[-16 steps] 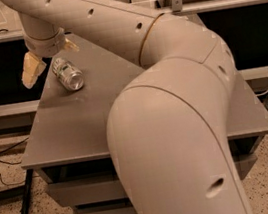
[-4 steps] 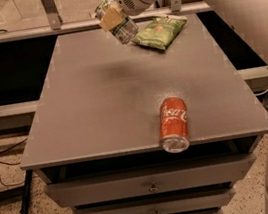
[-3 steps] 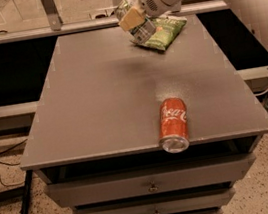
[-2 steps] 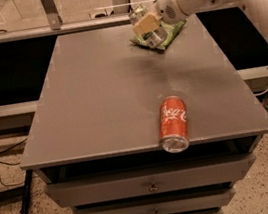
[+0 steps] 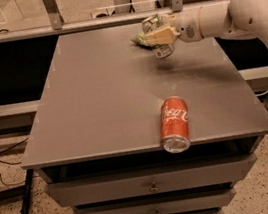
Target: Place 7up can upright
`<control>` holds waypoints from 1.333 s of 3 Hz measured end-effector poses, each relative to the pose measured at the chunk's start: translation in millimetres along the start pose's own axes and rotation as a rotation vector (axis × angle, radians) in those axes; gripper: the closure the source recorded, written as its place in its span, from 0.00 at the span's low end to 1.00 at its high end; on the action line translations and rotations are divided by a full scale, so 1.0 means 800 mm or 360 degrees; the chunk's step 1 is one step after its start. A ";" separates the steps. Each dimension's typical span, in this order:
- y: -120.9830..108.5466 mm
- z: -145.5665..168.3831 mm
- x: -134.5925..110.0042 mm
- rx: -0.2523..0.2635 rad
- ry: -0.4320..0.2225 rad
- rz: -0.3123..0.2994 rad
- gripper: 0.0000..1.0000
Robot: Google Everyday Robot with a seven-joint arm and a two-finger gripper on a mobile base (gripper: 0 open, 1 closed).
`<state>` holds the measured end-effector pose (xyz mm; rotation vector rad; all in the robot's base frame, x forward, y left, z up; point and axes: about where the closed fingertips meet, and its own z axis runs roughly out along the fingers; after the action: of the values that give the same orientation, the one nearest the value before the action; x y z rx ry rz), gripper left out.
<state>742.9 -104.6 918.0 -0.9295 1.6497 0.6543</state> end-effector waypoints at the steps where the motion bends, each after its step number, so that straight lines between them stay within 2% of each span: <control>1: -0.001 -0.018 -0.001 -0.0031 -0.0158 0.0030 1.00; 3: 0.020 -0.040 -0.003 -0.0122 -0.0359 0.0113 1.00; 4: 0.037 -0.041 0.000 -0.0161 -0.0408 0.0091 1.00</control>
Offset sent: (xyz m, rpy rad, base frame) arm -0.0290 -0.0349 0.0132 0.2435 -0.0483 0.0532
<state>700.7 -114.6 925.6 -0.8349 1.4293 0.8659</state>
